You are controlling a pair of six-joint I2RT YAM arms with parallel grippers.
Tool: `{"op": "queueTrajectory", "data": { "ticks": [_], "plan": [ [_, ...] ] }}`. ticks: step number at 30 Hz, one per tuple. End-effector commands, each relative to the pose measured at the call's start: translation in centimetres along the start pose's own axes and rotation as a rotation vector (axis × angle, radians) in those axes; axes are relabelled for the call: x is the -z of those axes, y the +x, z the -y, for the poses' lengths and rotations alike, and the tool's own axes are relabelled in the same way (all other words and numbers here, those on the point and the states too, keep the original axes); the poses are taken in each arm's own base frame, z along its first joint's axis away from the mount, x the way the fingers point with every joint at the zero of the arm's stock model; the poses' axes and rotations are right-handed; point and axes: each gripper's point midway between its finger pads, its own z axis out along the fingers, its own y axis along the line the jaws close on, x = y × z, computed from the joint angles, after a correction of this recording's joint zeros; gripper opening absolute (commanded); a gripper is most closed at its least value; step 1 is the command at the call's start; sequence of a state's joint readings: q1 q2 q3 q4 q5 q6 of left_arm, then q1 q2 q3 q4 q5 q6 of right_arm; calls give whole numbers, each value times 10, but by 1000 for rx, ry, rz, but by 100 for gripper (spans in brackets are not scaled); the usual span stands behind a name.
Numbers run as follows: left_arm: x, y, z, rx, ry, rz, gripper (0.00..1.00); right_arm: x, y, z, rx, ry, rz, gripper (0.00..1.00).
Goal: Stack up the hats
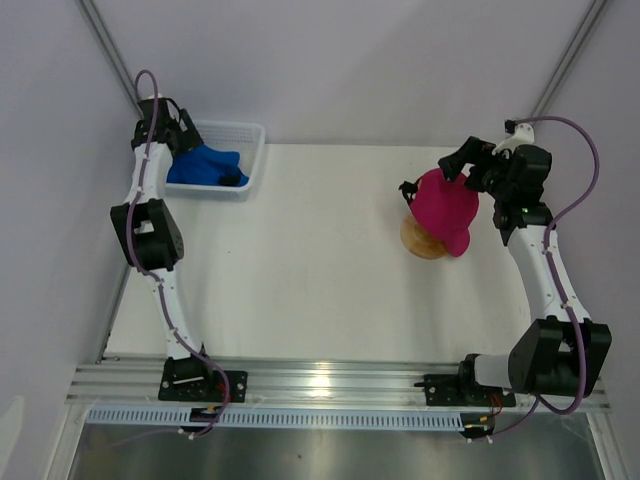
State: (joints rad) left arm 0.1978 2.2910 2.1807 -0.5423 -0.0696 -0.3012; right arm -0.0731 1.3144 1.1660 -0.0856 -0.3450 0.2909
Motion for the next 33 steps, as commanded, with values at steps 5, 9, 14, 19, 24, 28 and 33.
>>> {"op": "queueTrajectory", "data": {
  "ticks": [5,9,14,19,24,28,33],
  "plan": [
    [-12,-21,2,-43,89,28,87,-11,-22,-8,12,-30,66,99],
    [-21,-5,11,-34,152,-19,79,-12,-29,-14,23,-37,103,99],
    [-15,0,22,-35,211,-39,70,-9,-32,-20,33,-36,104,99],
    [-6,0,32,-38,266,-53,13,-5,-33,-28,27,-49,110,99],
    [56,-33,66,-10,433,-5,1,12,-37,-59,9,-173,160,99],
    [146,-85,97,-39,557,160,1,23,-38,-98,27,-290,164,100],
    [262,-107,145,-95,763,286,1,38,-36,-165,40,-518,176,99]
  ]
}}
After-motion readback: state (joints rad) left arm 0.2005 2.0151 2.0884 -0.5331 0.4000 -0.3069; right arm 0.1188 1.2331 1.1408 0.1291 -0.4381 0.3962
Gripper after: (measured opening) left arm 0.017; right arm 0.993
